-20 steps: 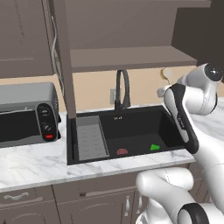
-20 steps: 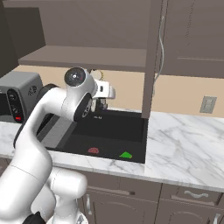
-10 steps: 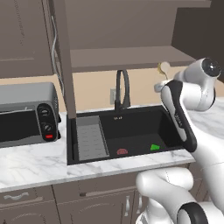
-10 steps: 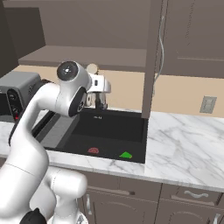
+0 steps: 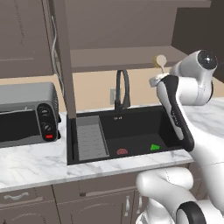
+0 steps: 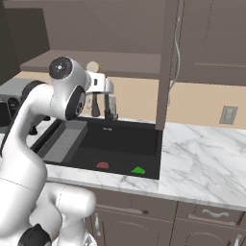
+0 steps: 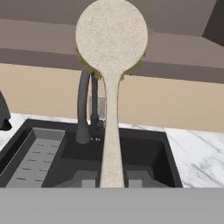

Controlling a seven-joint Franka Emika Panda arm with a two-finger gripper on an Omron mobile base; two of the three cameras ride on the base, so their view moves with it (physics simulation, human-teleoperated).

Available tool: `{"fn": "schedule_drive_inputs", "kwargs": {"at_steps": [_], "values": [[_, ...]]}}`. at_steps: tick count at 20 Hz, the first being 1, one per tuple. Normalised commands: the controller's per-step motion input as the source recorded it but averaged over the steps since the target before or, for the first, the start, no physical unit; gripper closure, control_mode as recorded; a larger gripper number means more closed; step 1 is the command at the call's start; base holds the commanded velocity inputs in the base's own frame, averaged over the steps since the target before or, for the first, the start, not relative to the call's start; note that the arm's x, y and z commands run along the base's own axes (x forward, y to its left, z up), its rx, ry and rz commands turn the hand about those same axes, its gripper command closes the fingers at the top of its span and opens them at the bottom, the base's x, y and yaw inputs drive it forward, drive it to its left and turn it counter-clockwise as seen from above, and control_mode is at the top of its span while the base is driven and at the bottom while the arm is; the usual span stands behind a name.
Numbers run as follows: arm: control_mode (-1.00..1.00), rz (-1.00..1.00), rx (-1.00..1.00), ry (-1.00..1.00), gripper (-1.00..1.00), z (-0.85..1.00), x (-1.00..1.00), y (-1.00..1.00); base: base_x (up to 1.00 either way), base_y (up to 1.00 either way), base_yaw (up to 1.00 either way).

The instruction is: Pick up the dish brush and sponge from the sink, and place them back in the cabinet, and close the cabinet doors.

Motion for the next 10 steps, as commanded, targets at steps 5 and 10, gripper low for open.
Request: {"fn": "schedule_drive_inputs", "kwargs": {"at_steps": [5,10], "values": [[-1.0,0.0,-0.04,0.0,1.0,0.24,0.0,0.45,0.0,0.0,0.0],[-1.0,0.0,-0.02,0.0,1.0,0.28,0.0,0.37,0.0,0.0,0.0]]}}
